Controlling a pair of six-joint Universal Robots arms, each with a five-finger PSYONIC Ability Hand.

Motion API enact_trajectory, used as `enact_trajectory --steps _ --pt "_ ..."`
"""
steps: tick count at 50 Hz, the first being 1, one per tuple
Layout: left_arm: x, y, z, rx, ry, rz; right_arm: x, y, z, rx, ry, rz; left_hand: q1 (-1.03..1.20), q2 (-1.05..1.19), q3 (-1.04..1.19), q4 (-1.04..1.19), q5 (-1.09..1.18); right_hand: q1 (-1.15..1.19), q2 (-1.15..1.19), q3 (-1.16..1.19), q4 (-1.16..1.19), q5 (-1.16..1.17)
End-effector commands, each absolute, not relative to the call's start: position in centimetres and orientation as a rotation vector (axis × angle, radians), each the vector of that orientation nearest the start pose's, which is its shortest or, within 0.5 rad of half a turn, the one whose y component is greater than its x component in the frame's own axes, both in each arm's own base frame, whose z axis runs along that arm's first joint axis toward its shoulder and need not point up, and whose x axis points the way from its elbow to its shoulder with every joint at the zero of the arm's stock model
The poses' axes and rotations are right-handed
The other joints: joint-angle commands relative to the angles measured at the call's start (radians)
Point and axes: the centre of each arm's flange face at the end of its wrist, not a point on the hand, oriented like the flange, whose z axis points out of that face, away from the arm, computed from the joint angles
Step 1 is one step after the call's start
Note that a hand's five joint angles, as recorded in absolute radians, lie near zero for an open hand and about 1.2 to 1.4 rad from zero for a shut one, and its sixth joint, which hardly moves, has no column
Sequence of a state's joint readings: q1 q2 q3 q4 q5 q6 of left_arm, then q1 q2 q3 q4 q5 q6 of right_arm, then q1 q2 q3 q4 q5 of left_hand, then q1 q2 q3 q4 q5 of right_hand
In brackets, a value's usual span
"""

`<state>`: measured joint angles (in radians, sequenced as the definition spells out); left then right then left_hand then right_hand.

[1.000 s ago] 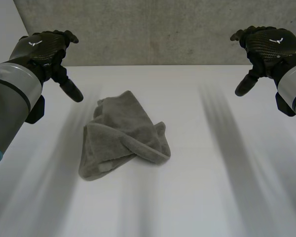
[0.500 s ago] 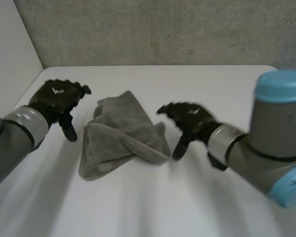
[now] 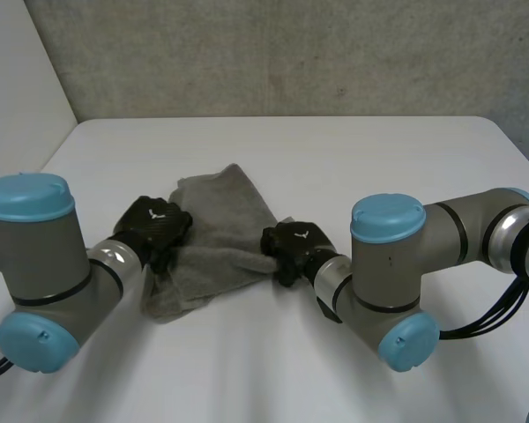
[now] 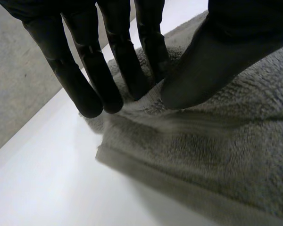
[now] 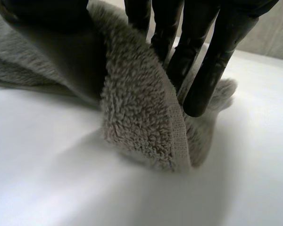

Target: Fold the towel.

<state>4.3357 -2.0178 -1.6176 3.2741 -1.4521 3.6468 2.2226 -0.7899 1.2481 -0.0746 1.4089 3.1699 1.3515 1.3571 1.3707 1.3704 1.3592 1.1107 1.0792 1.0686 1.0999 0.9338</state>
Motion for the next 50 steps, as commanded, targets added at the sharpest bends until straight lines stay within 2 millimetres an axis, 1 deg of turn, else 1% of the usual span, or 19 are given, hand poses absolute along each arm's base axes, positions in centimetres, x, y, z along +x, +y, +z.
enact_trajectory --steps 1,9,12,14,15,16,17,19,20,21,22,25,28,33,37,40,41,43,50 --pt "-27.3 -27.4 16.6 1.248 2.244 -1.902 36.8 -25.1 12.6 -0.776 2.086 -1.447 0.045 0.039 0.026 0.026 -0.137 0.286 0.317 0.328 0.296 0.288" --pt "-29.0 -29.6 21.3 1.162 1.996 -2.189 37.7 -26.4 14.2 -0.807 2.01 -1.528 0.045 0.039 0.026 0.026 -0.137 0.286 0.317 0.328 0.296 0.288" --pt "-29.9 -31.1 24.3 1.092 1.864 -2.313 38.5 -27.7 16.9 -0.901 1.891 -1.706 0.045 0.039 0.026 0.026 -0.137 0.286 0.317 0.328 0.296 0.288" --pt "-30.9 -32.5 29.2 0.949 1.669 -2.479 39.3 -29.9 21.7 -0.962 1.633 -2.051 0.045 0.039 0.026 0.026 -0.137 0.286 0.317 0.328 0.296 0.288" --pt "-30.9 -32.5 29.3 0.948 1.668 -2.48 39.3 -29.9 21.8 -0.963 1.632 -2.053 0.045 0.039 0.026 0.026 -0.137 0.286 0.317 0.328 0.296 0.288" --pt "-31.0 -33.1 32.5 0.819 1.536 -2.58 39.4 -30.4 25.2 -0.958 1.447 -2.255 0.045 0.039 0.026 0.026 -0.137 0.286 0.317 0.328 0.296 0.288" --pt "-31.0 -33.1 32.5 0.818 1.535 -2.581 39.4 -30.4 25.3 -0.957 1.445 -2.257 0.045 0.039 0.026 0.026 -0.137 0.286 0.317 0.328 0.296 0.288" --pt "-30.4 -33.6 38.8 0.493 1.25 -2.759 38.5 -29.3 33.2 -0.853 1.032 -2.619 0.045 0.039 0.026 0.026 -0.137 0.286 0.317 0.328 0.296 0.288" --pt "-30.4 -33.6 38.9 0.491 1.249 -2.76 38.5 -29.3 33.2 -0.852 1.029 -2.621 0.045 0.039 0.026 0.026 -0.137 0.286 0.317 0.328 0.296 0.288" --pt "-30.0 -33.5 41.1 0.363 1.144 -2.811 37.7 -28.4 36.4 -0.757 0.875 -2.724 0.045 0.039 0.026 0.026 -0.137 0.286 0.317 0.328 0.296 0.288" --pt "-29.5 -33.0 42.9 0.269 1.055 -2.853 37.2 -27.5 37.7 -0.709 0.793 -2.75 0.045 0.039 0.026 0.026 -0.137 0.286 0.317 0.328 0.296 0.288" --pt "-29.3 -32.6 43.8 0.234 1.006 -2.877 36.8 -27.2 37.1 -0.738 0.845 -2.713 0.045 0.039 0.026 0.026 -0.137 0.286 0.317 0.328 0.296 0.288" --pt "-29.7 -31.9 42.5 0.297 1.069 -2.859 36.9 -27.2 36.2 -0.782 0.904 -2.674 0.045 0.039 0.026 0.026 -0.137 0.286 0.317 0.328 0.296 0.288" --pt "-30.6 -30.6 33.7 0.655 1.336 -2.724 36.8 -26.7 32.5 -0.986 1.113 -2.508 0.045 0.039 0.026 0.026 -0.137 0.286 0.317 0.328 0.296 0.288" --pt "-30.5 -29.3 29.4 0.821 1.458 -2.65 36.6 -26.7 30.8 -1.085 1.201 -2.446 0.045 0.039 0.026 0.026 -0.137 0.286 0.317 0.328 0.296 0.288" --pt "-29.6 -27.1 24.0 0.953 1.636 -2.517 36.4 -26.2 27.0 -1.241 1.342 -2.338 0.045 0.039 0.026 0.026 -0.137 0.286 0.317 0.328 0.296 0.288" --pt "-29.6 -27.1 24.0 0.953 1.637 -2.517 36.4 -26.2 27.0 -1.242 1.342 -2.338 0.045 0.039 0.026 0.026 -0.137 0.286 0.317 0.328 0.296 0.288" --pt "-28.7 -25.5 20.6 1.021 1.763 -2.407 36.1 -26.0 22.9 -1.364 1.484 -2.215 0.045 0.039 0.026 0.026 -0.137 0.286 0.317 0.328 0.296 0.288" --pt "-27.3 -22.8 16.6 1.148 1.856 -2.216 34.6 -24.2 16.6 -1.625 1.729 -1.906 0.045 0.039 0.026 0.026 -0.137 0.286 0.317 0.328 0.296 0.288"
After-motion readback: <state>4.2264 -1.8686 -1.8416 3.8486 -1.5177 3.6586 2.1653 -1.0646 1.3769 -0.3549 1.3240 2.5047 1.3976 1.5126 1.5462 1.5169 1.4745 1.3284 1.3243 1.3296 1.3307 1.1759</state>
